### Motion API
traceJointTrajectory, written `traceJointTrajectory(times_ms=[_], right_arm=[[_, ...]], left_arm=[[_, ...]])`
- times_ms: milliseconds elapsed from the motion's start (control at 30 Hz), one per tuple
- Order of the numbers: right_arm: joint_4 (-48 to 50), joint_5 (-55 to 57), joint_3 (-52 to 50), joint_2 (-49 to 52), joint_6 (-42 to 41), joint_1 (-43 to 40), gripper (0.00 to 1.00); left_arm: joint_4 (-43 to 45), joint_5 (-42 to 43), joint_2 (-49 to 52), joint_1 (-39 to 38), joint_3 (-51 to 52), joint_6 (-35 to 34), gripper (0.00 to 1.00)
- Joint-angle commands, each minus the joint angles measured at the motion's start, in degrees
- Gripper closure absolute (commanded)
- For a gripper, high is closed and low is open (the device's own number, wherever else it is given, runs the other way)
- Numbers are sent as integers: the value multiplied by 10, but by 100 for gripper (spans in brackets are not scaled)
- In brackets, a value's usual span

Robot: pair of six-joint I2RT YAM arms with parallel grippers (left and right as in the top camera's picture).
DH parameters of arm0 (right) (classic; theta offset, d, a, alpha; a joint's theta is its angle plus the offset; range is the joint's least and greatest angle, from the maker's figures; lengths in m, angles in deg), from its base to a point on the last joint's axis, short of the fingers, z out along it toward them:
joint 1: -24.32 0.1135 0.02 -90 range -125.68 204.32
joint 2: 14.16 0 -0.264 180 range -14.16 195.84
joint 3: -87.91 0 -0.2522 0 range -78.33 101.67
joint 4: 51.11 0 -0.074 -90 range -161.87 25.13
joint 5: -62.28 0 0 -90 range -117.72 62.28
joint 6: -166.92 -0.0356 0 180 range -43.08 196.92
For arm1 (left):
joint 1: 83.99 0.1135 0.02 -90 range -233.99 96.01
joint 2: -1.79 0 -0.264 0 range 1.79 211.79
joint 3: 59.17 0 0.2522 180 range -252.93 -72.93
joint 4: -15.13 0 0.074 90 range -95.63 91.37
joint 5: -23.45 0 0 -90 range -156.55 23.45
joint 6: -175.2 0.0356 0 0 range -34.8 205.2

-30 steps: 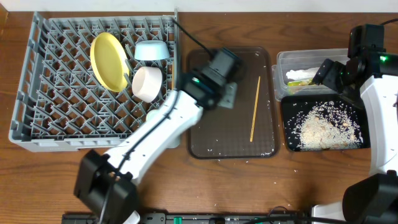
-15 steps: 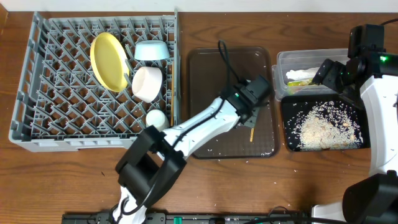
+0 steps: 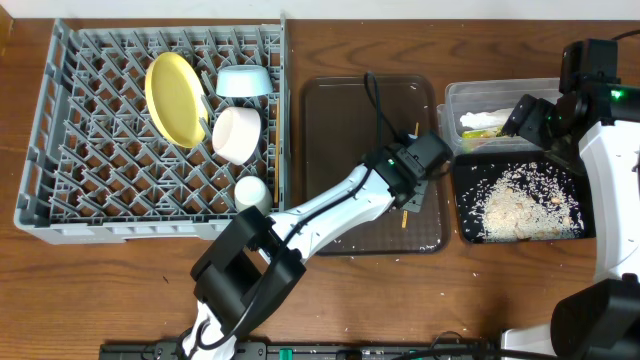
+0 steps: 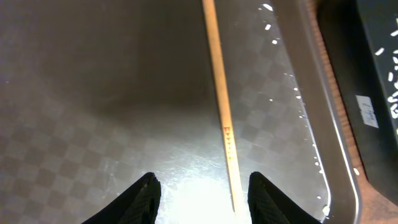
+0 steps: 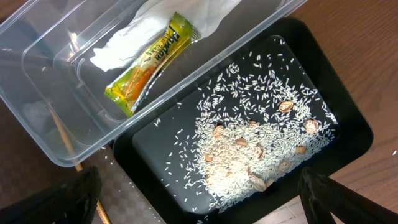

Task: Sort waste into correct bins and load items into the dishwasher
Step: 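Move the left gripper back to the second chopstick and grasp it, then carry the second chopstick left and drop it into the rack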

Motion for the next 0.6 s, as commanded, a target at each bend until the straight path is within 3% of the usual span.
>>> traceJointTrajectory(times_ms=[0, 567], right_arm=[[-1, 8, 7, -8, -10, -2, 1], [-1, 8, 7, -8, -10, -2, 1]], left_arm=[[5, -1, 12, -10, -10, -4, 52], [26, -1, 50, -14, -10, -32, 52]])
